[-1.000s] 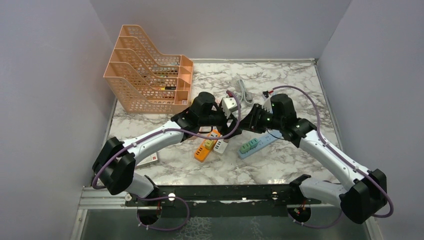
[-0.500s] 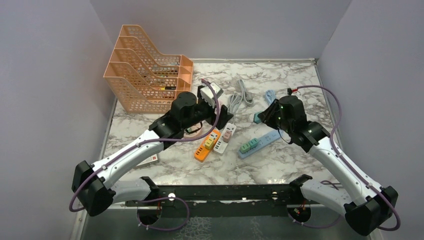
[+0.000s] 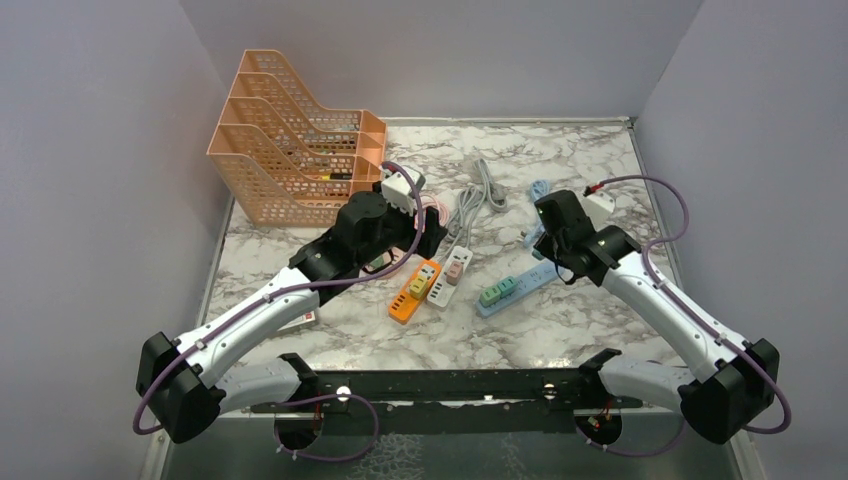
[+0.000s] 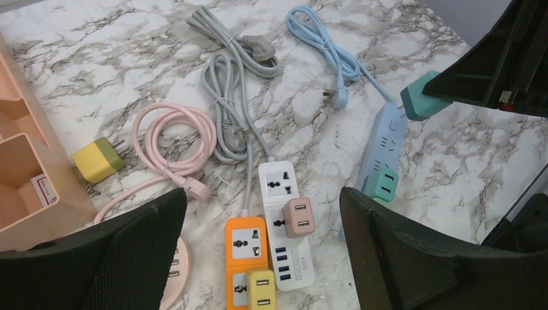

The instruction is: Insert the plug

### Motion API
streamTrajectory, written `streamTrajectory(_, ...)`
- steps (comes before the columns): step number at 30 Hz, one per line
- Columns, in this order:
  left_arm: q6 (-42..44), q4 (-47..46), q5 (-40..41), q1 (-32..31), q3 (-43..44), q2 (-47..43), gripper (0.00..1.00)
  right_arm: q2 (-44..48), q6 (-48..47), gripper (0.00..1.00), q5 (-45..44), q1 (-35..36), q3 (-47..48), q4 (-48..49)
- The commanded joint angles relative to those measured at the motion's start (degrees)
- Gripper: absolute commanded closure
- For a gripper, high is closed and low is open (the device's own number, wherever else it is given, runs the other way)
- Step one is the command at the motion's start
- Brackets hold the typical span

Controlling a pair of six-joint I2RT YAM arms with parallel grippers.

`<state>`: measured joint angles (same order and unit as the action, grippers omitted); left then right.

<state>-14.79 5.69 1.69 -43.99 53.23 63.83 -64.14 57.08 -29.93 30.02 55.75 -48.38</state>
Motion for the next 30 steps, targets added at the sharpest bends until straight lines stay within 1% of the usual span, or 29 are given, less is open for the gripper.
streamTrajectory(1, -0.86, 0.40, 2.06, 0.37, -0.31, 0.17, 0.10, -0.48, 9.58, 0.93, -6.08, 0.61, 1.66, -6.09)
streamTrajectory(4, -0.77, 0.31, 2.21, 0.39, -0.45, 0.70, 0.10, -1.80, 13.27, 0.94, -4.29, 0.65, 0.61, -5.70)
streamTrajectory(6, -0.77, 0.52, 2.38, 0.48, -0.50, 1.00, 0.10, -4.04, 15.40, 0.99, -3.19, 0.65, 0.92, -6.31)
streamTrajectory(8, -0.69, 0.77, 2.69, 0.53, -0.36, 1.18, 0.10, -7.45, 18.33, 0.99, -3.22, 0.93, 2.07, -8.24)
streamTrajectory(11, -0.60, 1.20, 3.32, 0.61, -0.25, 0.76, 0.10, -11.16, 24.44, 0.99, -5.98, 2.02, 4.37, -13.01)
streamTrajectory(14, -0.73, 0.35, 3.95, 0.66, -1.19, -0.34, 0.10, -13.65, 27.87, 0.99, -8.06, 3.17, 6.50, -16.06)
streamTrajectory(19, -0.98, -0.31, 4.86, 0.74, -1.76, -1.33, 0.10, -17.71, 35.27, 0.99, -9.14, 4.93, 8.10, -21.24)
streamTrajectory(21, -1.14, -0.39, 5.74, 0.83, -2.01, -1.78, 0.10, -18.85, 36.81, 0.99, -9.55, 5.13, 8.49, -22.63)
streamTrajectory(23, -1.81, -0.51, 7.94, 0.83, -2.30, -2.48, 0.10, -19.49, 37.47, 0.99, -9.34, 5.21, 8.81, -23.07)
streamTrajectory(27, -4.14, -0.85, 16.91, 1.05, -3.87, -5.49, 0.10, -19.50, 37.57, 0.99, -7.84, 6.35, 8.41, -21.15)
streamTrajectory(30, -4.86, -1.96, 19.95, 1.24, -5.41, -8.26, 0.10, -19.32, 38.09, 0.99, -7.37, 8.27, 6.56, -18.29)
